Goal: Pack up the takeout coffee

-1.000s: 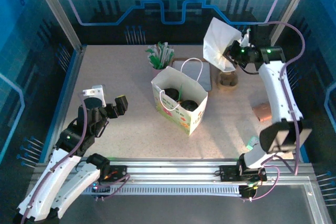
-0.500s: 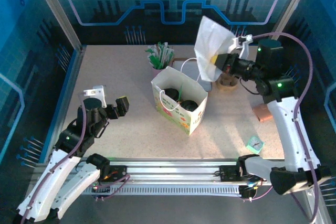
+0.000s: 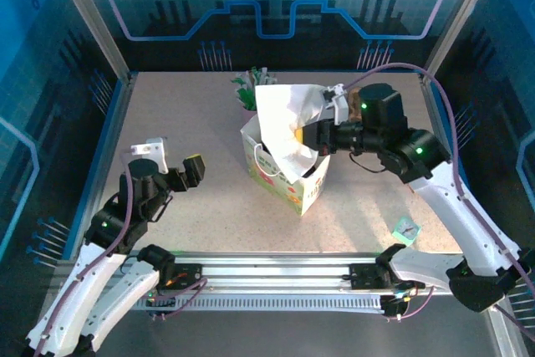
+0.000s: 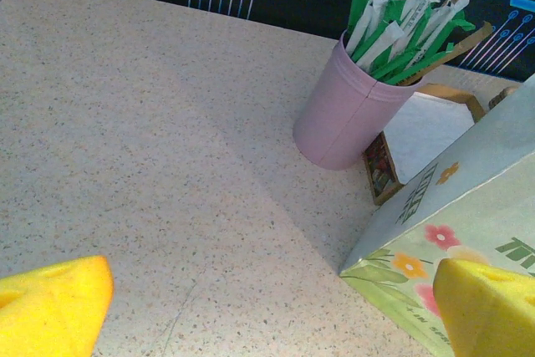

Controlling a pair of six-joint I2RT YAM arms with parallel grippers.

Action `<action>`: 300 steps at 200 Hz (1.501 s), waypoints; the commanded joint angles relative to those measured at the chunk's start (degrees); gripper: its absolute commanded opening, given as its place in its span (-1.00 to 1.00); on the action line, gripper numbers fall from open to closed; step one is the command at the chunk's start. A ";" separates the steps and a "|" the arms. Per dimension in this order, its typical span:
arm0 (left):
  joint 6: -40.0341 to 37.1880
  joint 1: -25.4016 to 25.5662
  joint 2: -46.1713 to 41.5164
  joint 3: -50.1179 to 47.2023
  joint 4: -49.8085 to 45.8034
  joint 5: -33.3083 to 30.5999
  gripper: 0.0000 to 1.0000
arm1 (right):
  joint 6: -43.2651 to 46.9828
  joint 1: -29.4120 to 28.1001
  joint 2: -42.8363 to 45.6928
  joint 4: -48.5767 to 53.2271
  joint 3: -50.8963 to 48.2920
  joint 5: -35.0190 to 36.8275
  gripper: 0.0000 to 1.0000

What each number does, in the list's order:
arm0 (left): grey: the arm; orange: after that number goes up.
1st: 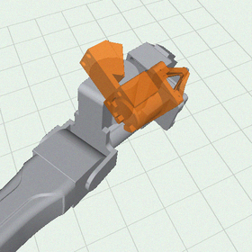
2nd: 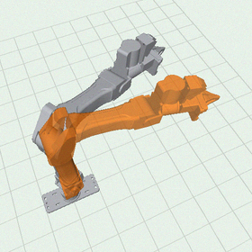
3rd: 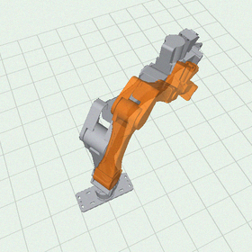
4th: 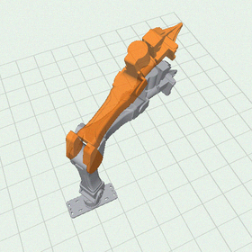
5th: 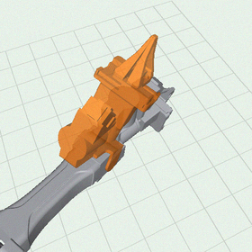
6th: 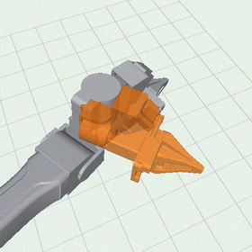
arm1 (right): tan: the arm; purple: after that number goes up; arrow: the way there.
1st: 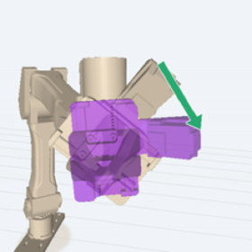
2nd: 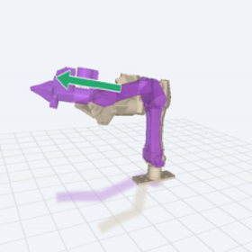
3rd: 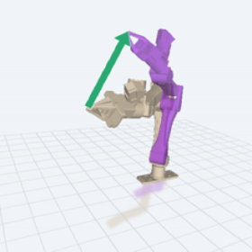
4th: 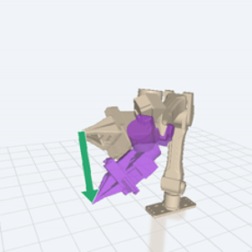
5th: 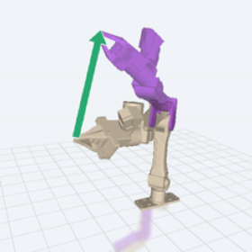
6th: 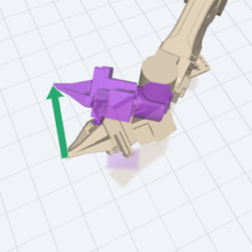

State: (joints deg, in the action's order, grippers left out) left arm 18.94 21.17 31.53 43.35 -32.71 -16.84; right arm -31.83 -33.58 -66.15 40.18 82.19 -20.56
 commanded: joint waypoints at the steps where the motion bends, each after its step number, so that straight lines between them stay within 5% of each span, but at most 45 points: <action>1: -1.28 0.01 -0.42 1.48 -0.60 1.09 0.98 | 1.55 -1.93 -1.69 3.39 1.96 8.37 -1.00; 40: -1.19 0.01 -0.41 1.54 -0.69 1.20 0.98 | -2.72 -3.48 -11.59 16.83 9.85 23.46 -1.00; 147: -1.19 -0.02 -0.37 1.46 -0.88 1.23 0.98 | -9.59 -10.46 -18.85 22.01 9.77 39.58 -1.00; 200: -1.21 0.07 -0.29 1.45 -0.95 1.25 0.99 | -9.15 -11.73 -21.92 22.65 10.21 38.95 -1.00; 260: -1.27 -0.01 0.03 1.37 -0.87 1.43 0.98 | -5.78 -13.96 -23.15 27.43 19.56 37.49 -0.24; 300: -1.27 0.08 0.15 1.38 -0.80 1.50 0.98 | -5.06 -14.05 -23.32 28.79 23.65 37.59 -0.26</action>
State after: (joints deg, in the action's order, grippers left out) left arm 18.94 21.17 31.55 43.35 -32.73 -16.60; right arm -37.91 -46.96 -90.00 66.46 102.94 16.51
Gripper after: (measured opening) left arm 0.991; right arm 0.393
